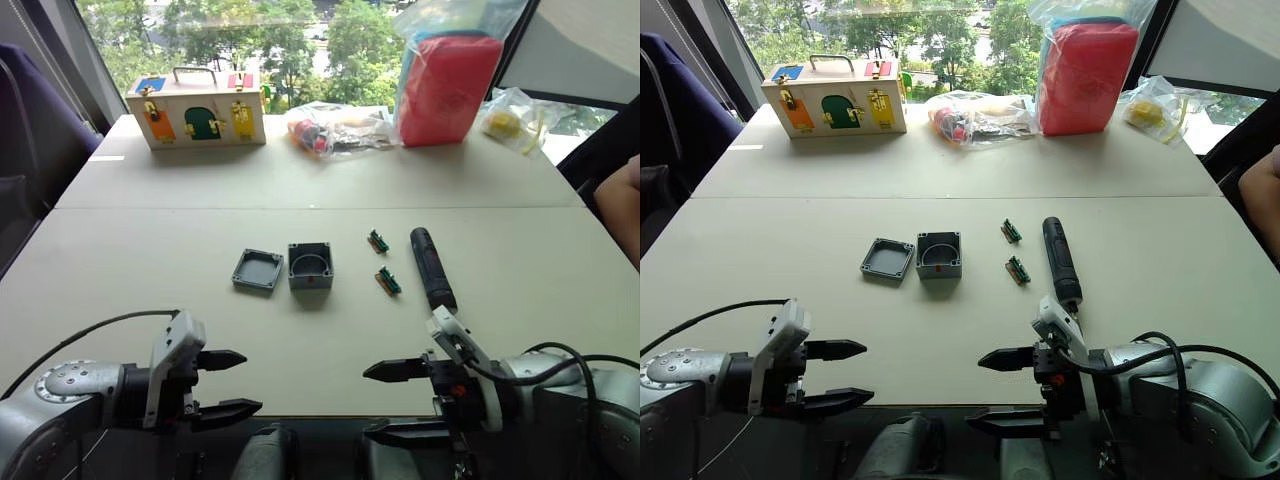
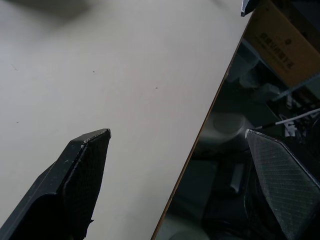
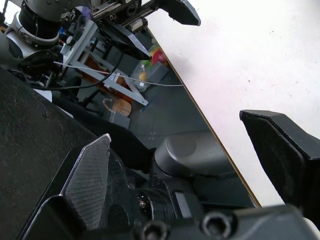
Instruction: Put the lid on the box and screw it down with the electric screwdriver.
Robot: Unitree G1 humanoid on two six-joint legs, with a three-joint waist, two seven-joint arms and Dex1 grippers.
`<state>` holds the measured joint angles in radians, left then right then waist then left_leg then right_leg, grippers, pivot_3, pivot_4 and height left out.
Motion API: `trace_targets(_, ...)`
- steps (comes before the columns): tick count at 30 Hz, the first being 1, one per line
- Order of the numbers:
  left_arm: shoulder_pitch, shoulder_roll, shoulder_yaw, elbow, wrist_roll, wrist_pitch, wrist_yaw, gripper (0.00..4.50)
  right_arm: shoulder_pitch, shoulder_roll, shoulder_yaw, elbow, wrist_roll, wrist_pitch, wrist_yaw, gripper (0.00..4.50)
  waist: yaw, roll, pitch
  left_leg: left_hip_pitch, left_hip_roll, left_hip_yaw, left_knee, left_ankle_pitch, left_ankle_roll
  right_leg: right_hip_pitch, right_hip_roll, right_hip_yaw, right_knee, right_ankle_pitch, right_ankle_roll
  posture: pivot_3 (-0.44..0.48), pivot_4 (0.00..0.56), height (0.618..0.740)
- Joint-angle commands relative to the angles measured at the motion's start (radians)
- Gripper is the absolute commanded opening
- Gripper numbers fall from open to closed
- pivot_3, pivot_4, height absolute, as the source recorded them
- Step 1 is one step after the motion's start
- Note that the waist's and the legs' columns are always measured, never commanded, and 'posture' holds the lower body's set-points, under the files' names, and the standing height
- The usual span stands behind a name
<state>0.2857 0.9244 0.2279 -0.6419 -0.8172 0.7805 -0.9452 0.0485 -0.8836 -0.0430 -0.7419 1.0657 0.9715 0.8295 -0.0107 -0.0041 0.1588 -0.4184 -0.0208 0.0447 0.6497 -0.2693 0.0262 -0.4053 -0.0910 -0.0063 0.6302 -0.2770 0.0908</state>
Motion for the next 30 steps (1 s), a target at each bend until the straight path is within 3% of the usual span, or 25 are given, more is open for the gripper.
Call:
trace_targets(1, -0.006, -0.004, 0.009, -0.016, -0.010, -0.004, 0.002, 4.46, -0.019, -0.005, 0.001, -0.019, 0.025, 0.002, -0.009, 4.50, 0.000, 0.000, 0.000, 0.000, 0.000, 0.000, 0.000, 0.000, 0.000, 0.000, 0.000, 0.000, 0.000, 0.000, 0.000, 0.000, 0.150, 0.740)
trace_targets(13, -0.027, -0.021, 0.035, 0.000, -0.035, 0.004, 0.028, 4.46, -0.058, 0.017, 0.027, 0.001, 0.005, -0.011, -0.052, 4.50, 0.000, 0.000, 0.000, 0.000, 0.000, 0.000, 0.000, 0.000, 0.000, 0.000, 0.000, 0.000, 0.000, 0.000, 0.000, 0.000, 0.150, 0.740)
trace_targets(17, -0.102, -0.019, 0.044, 0.030, -0.029, 0.017, 0.071, 4.46, -0.113, 0.043, 0.043, 0.048, -0.058, -0.045, -0.063, 4.50, 0.000, 0.000, 0.000, 0.000, 0.000, 0.000, 0.001, 0.000, 0.000, 0.000, 0.000, 0.000, 0.001, 0.000, 0.000, 0.000, 0.150, 0.740)
trace_targets(20, -0.309, -0.030, 0.070, 0.121, -0.106, 0.124, 0.199, 4.46, -0.234, 0.089, 0.026, 0.088, -0.047, -0.011, -0.167, 4.50, 0.003, -0.001, 0.000, 0.001, 0.000, 0.000, 0.002, 0.000, 0.000, 0.001, 0.000, -0.001, 0.002, 0.000, 0.000, 0.000, 0.150, 0.740)
trace_targets(24, -0.598, 0.014, 0.023, 0.216, -0.133, 0.168, 0.162, 4.46, -0.411, 0.153, -0.028, 0.149, 0.087, 0.089, -0.343, 4.50, 0.002, -0.002, 0.000, -0.001, 0.000, -0.002, 0.005, 0.000, 0.000, 0.000, 0.001, -0.002, 0.003, 0.002, 0.003, 0.000, 0.150, 0.740)
trace_targets(27, -0.843, 0.049, -0.153, 0.317, -0.013, 0.151, 0.068, 4.46, -0.497, 0.183, -0.049, 0.150, 0.110, 0.083, -0.407, 4.50, 0.001, -0.002, 0.000, -0.002, -0.001, -0.001, 0.005, 0.002, -0.002, 0.000, 0.001, -0.002, 0.002, 0.003, 0.005, 0.000, 0.150, 0.740)
trace_targets(30, -1.089, 0.007, -0.407, 0.443, 0.190, 0.036, -0.090, 4.46, -0.516, 0.175, -0.012, 0.118, 0.011, 0.057, -0.430, 4.50, 0.016, -0.003, 0.000, -0.004, -0.001, -0.001, 0.006, 0.003, -0.004, 0.000, 0.003, -0.004, 0.002, 0.003, 0.005, 0.000, 0.150, 0.740)
